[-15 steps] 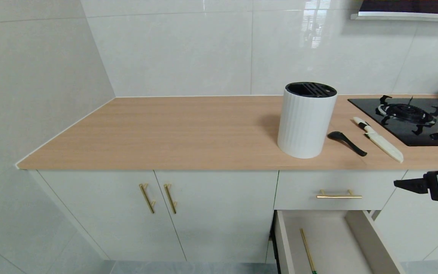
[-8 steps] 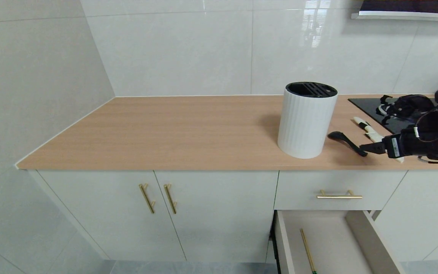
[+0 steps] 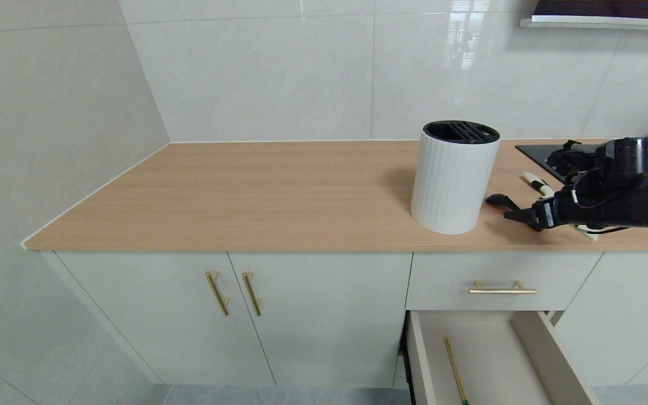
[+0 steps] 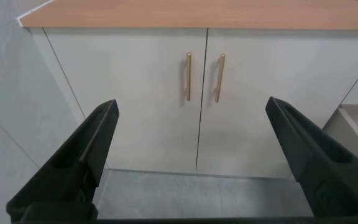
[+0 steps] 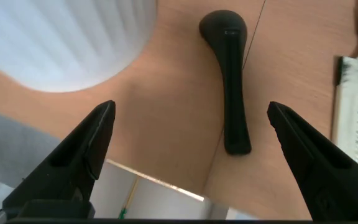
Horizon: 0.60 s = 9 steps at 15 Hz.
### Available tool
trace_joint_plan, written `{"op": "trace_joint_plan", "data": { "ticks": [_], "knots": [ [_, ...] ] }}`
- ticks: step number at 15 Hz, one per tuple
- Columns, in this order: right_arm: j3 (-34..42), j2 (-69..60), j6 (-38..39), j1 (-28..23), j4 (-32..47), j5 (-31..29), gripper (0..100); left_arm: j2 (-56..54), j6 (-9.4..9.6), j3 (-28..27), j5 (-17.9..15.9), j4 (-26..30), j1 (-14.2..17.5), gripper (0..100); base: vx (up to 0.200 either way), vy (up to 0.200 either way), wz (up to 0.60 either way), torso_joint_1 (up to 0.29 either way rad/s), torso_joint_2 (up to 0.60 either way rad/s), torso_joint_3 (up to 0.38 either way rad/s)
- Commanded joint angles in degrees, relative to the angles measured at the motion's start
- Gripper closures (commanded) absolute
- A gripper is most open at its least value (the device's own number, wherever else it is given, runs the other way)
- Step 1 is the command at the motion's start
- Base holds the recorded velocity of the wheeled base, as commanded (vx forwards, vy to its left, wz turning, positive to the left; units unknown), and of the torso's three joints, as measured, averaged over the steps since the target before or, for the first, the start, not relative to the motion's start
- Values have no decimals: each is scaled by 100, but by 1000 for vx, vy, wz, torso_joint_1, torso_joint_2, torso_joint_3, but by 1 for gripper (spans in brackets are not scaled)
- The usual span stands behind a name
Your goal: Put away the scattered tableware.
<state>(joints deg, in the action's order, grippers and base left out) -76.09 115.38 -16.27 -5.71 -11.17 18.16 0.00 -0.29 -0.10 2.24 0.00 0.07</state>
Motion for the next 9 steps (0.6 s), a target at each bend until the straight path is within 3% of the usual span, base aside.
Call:
{"op": "trace_joint_plan", "data": {
  "ticks": [1, 9],
  "knots": [
    [-239, 424, 28, -124, -158, 47, 0, 9, -6, 1, 4, 0, 1, 0, 0, 0, 0, 0, 0, 0],
    [-556, 863, 177, -185, -272, 144, 0, 9, -6, 1, 4, 0, 1, 0, 0, 0, 0, 0, 0, 0]
  ]
}}
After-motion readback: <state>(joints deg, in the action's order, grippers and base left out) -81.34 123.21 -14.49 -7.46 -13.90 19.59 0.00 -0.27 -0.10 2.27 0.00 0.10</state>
